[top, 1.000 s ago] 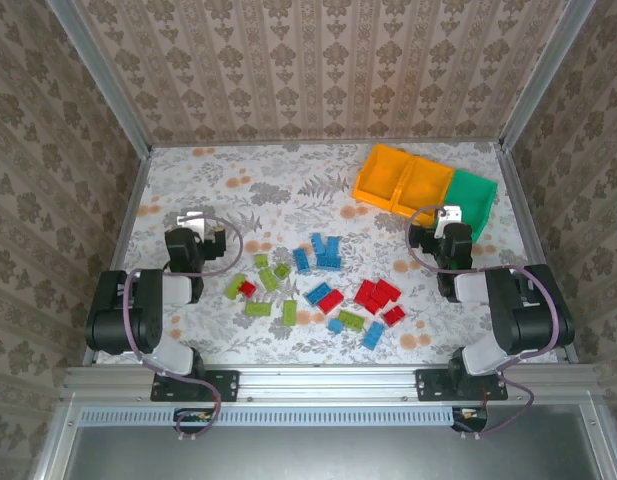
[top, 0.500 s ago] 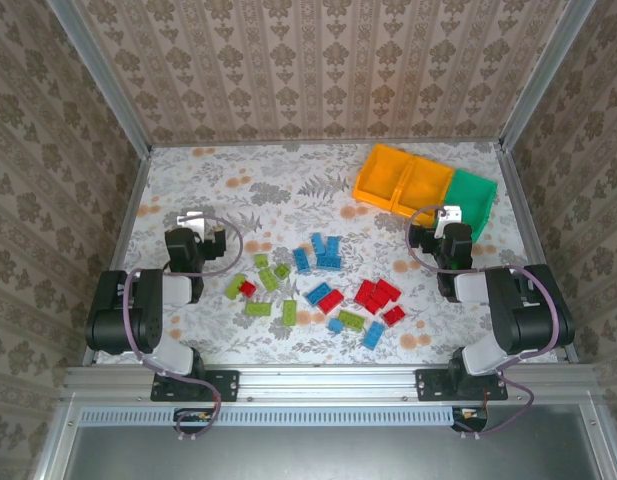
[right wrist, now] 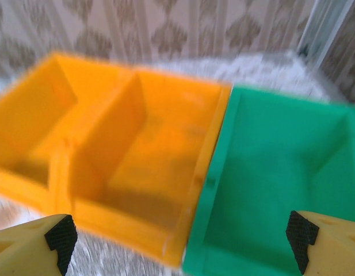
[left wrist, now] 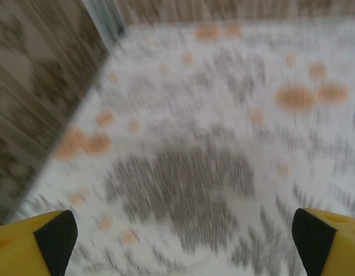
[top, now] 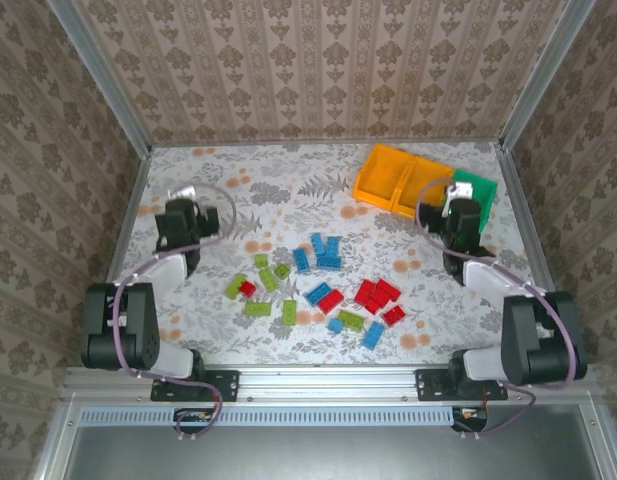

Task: Sort the legos into containers by color

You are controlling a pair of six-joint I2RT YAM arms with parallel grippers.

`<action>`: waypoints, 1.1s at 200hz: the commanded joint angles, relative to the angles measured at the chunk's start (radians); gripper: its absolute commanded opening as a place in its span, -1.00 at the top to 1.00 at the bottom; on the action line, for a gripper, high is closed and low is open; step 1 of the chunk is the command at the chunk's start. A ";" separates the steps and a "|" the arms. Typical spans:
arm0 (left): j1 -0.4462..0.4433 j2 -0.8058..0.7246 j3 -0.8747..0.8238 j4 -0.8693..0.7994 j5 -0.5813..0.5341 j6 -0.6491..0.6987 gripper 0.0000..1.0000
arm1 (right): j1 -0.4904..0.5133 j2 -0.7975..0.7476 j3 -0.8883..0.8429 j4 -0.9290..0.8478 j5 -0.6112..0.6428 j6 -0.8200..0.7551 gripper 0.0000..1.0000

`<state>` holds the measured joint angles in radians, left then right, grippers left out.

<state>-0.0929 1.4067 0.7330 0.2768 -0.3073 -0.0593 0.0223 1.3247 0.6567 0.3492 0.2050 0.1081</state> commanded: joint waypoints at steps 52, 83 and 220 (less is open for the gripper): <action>-0.341 -0.308 -0.052 -0.377 -0.200 -0.232 -1.00 | -0.054 0.141 0.412 -0.689 0.006 0.223 -0.97; -0.394 -0.405 -0.107 -0.542 -0.226 -0.376 -1.00 | -0.064 0.293 0.542 -0.799 -0.018 0.240 -0.80; -0.415 -0.489 -0.208 -0.715 -0.191 -0.580 -1.00 | -0.023 0.635 0.775 -0.871 -0.077 0.208 0.22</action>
<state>-0.5037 0.9218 0.5320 -0.4175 -0.4988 -0.6022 -0.0326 1.9343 1.3933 -0.4862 0.1463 0.3325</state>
